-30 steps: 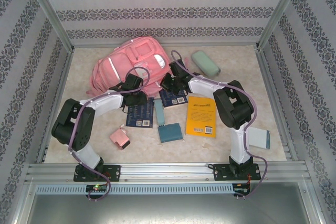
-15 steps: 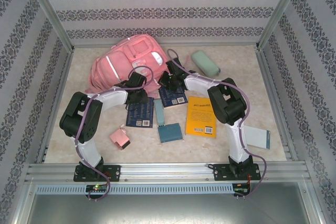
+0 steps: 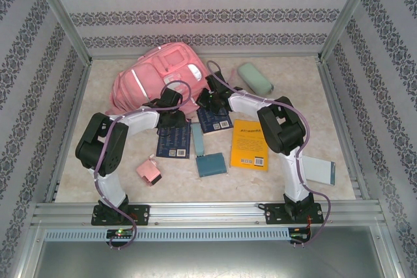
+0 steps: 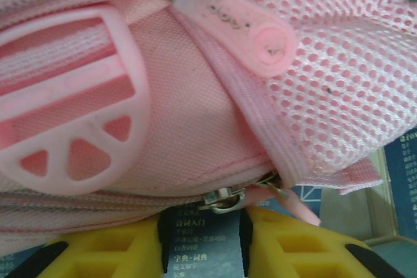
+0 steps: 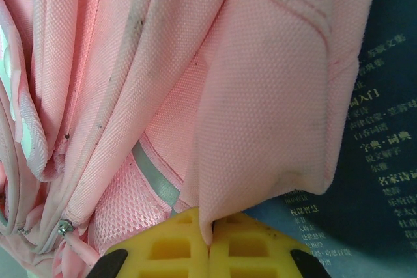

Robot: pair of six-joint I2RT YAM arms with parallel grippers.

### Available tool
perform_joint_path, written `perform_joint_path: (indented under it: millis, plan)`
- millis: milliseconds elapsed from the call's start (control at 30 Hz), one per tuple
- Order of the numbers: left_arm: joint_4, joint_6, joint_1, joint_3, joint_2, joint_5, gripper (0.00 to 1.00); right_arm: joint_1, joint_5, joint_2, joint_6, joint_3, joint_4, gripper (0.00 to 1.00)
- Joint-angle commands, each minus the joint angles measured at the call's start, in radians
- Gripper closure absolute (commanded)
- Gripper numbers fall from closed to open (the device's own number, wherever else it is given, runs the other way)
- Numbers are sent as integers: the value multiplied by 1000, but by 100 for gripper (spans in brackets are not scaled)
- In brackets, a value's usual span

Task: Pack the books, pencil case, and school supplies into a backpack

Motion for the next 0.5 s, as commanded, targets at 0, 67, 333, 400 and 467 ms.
perform_joint_path:
  millis: [0, 67, 333, 400, 467]
  plan:
    - [49, -15, 13, 13, -36, 24, 63, 14, -8, 22, -15, 14, -19, 100]
    - [44, -20, 20, 17, -24, 30, 64, 14, -10, 24, -15, 12, -18, 100]
    - [38, -63, 28, 50, 20, 44, 66, 19, -11, 22, -15, 13, -19, 100]
    - [39, -79, 29, 57, 34, 41, 67, 21, -14, 24, -14, 14, -21, 100]
    - [37, -95, 29, 65, 46, 31, 72, 21, -14, 22, -15, 11, -22, 100]
